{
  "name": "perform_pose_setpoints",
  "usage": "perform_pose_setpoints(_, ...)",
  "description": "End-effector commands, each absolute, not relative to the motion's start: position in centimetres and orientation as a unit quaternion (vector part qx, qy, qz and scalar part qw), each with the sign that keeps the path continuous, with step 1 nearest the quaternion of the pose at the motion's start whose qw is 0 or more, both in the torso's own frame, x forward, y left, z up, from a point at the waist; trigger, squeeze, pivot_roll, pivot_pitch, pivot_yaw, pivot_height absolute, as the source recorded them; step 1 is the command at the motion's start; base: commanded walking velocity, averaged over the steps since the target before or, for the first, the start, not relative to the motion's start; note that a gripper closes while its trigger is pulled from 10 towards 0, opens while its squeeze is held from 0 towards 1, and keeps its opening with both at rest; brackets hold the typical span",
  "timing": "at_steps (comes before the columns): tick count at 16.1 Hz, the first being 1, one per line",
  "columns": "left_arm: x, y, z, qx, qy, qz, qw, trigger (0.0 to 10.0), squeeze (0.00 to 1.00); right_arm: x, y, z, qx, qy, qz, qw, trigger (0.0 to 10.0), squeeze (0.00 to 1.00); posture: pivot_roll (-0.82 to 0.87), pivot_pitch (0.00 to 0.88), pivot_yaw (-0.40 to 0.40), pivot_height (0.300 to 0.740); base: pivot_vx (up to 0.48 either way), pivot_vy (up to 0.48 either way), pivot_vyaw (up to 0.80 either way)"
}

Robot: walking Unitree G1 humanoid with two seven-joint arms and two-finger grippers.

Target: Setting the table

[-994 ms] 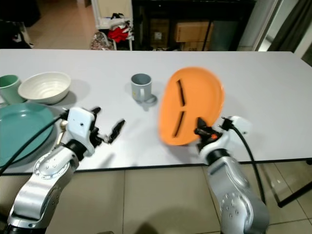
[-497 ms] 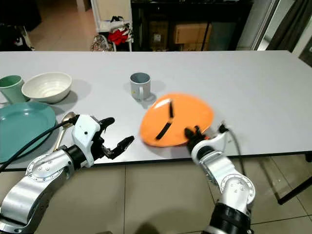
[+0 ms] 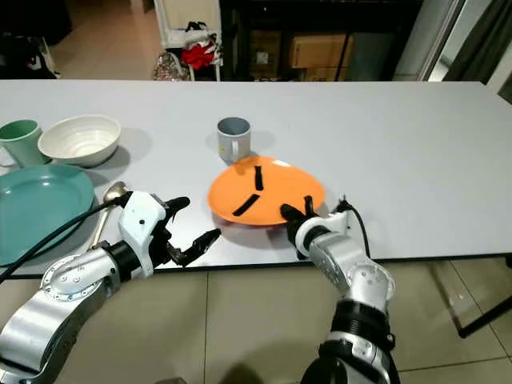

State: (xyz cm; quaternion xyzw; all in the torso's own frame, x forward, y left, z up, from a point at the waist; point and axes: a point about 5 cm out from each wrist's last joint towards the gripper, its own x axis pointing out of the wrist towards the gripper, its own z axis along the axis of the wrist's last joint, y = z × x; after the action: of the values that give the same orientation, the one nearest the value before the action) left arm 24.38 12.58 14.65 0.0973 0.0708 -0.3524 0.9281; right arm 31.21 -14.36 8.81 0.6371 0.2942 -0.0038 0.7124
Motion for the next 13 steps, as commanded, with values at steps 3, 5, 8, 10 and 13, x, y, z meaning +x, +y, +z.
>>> perform_pose_setpoints(3,24.2,12.4,14.9,0.105,0.07,-0.359,0.925,10.0,0.0,32.0,-14.0,8.7,0.64,0.308,0.001,0.704,10.0,1.0,0.05,0.0,-0.011,0.74,0.0,0.0,0.0)
perform_pose_setpoints(5,24.1,12.4,14.9,0.104,0.07,-0.358,0.925,10.0,0.0,31.8,-14.3,8.6,0.633,0.309,-0.007,0.71,10.0,1.0,0.05,0.0,-0.014,0.74,0.0,0.0,0.0)
perform_pose_setpoints(8,24.0,12.3,14.8,0.1,0.07,-0.357,0.926,10.0,0.0,30.0,-15.4,8.7,0.598,0.308,-0.017,0.739,10.0,1.0,0.05,0.0,-0.008,0.74,0.0,0.0,0.0)
perform_pose_setpoints(10,24.1,12.1,14.8,0.096,0.069,-0.358,0.926,10.0,0.0,29.0,-16.0,9.2,0.585,0.304,-0.019,0.752,10.0,1.0,0.04,0.0,-0.004,0.74,0.0,0.0,0.0)
perform_pose_setpoints(13,24.3,11.8,14.8,0.085,0.068,-0.355,0.929,10.0,0.0,26.2,-17.2,10.8,0.54,0.288,-0.02,0.791,10.0,1.0,0.02,0.0,0.019,0.74,0.0,0.0,0.0)
